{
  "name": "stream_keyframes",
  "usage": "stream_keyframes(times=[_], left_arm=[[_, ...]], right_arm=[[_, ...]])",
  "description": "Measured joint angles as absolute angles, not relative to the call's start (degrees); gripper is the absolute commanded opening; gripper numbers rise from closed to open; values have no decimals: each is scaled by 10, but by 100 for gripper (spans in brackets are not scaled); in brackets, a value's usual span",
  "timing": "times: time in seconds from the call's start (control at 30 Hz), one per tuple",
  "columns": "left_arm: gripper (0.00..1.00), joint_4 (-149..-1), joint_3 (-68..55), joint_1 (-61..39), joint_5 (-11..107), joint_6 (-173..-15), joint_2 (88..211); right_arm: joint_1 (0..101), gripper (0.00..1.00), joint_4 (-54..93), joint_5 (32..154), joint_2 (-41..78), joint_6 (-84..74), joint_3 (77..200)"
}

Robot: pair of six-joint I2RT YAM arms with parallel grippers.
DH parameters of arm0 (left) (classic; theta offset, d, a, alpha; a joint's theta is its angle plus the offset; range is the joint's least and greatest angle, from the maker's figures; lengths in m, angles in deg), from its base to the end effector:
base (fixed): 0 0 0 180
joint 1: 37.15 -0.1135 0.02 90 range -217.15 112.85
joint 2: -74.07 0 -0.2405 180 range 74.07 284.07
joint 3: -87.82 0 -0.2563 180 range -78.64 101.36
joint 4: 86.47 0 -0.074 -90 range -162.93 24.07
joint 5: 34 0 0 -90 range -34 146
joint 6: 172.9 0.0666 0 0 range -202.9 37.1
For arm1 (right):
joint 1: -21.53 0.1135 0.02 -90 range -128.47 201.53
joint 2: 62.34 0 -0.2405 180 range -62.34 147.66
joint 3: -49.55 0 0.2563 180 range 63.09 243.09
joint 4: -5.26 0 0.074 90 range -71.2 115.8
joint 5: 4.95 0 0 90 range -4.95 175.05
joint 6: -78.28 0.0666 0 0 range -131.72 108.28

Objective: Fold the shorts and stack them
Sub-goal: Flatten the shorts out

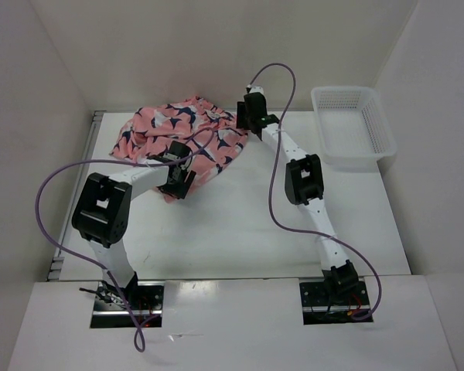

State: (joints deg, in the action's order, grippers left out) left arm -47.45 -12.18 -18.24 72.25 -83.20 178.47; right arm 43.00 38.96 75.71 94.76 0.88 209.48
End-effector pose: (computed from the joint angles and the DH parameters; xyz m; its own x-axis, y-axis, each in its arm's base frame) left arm 0.3607 -0.1039 0.1172 -0.8470 0.2849 -0.4488 0.1883 0.9503 0.2479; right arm 0.5786 0.2159 0.1481 -0.5165 0.0282 -0.8558 -0.1218 0.9869 0.1060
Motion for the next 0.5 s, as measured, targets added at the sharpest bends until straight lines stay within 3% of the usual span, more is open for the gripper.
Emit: stream_keyframes(times=[0.1,0.13,0.2,0.27,0.3,0.5], left_arm=[[69,-482,-131,-183,734,-834,1780],[57,-485,-135,-182,737,-833,1778],[42,-489,-142,-183,743,-833,1778],[21,-489,-148,-183,745,-831,1778],[2,-489,-150,-182,748,-831,1778],[0,-481,-144,-191,768,-830,1781]], right_arm=[[430,50,401,760,957,15,2094],[430,39,404,763,957,17,2093],[430,23,409,771,957,18,2092],[430,0,409,780,957,17,2092],[430,0,409,785,957,15,2092],[427,0,412,784,947,1,2074]])
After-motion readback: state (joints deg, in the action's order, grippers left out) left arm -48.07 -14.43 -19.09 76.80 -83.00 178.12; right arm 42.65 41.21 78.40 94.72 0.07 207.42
